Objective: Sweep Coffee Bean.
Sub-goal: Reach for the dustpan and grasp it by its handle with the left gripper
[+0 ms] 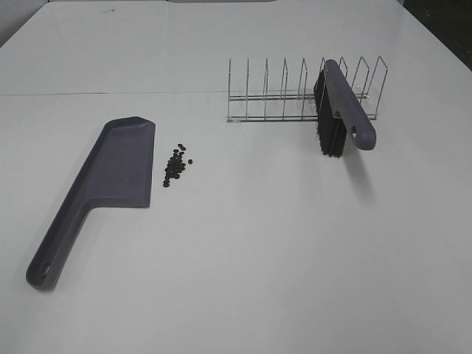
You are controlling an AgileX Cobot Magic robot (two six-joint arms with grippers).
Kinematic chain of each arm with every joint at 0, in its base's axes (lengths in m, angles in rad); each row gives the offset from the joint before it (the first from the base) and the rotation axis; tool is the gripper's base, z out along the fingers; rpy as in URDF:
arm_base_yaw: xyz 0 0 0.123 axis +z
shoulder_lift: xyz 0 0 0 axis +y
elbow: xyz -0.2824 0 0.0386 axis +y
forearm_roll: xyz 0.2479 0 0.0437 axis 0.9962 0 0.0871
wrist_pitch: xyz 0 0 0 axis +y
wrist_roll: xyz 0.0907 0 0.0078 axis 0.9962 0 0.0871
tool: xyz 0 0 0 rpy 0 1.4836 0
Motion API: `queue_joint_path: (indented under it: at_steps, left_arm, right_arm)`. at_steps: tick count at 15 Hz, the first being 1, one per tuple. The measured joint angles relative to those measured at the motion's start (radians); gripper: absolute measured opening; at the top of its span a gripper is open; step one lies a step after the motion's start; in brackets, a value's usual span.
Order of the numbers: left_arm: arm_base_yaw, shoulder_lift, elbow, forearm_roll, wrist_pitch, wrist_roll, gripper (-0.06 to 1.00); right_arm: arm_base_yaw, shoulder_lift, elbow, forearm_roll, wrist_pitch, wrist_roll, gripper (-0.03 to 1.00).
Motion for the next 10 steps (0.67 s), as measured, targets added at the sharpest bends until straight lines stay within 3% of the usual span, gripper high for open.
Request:
queue_joint_path:
  at_steps: [10]
  left_arm:
    - [0.0,0.0,0.0,0.0,0.0,0.0,0.63]
  right_arm:
    - [0.0,0.0,0.0,0.0,0.0,0.0,0.65]
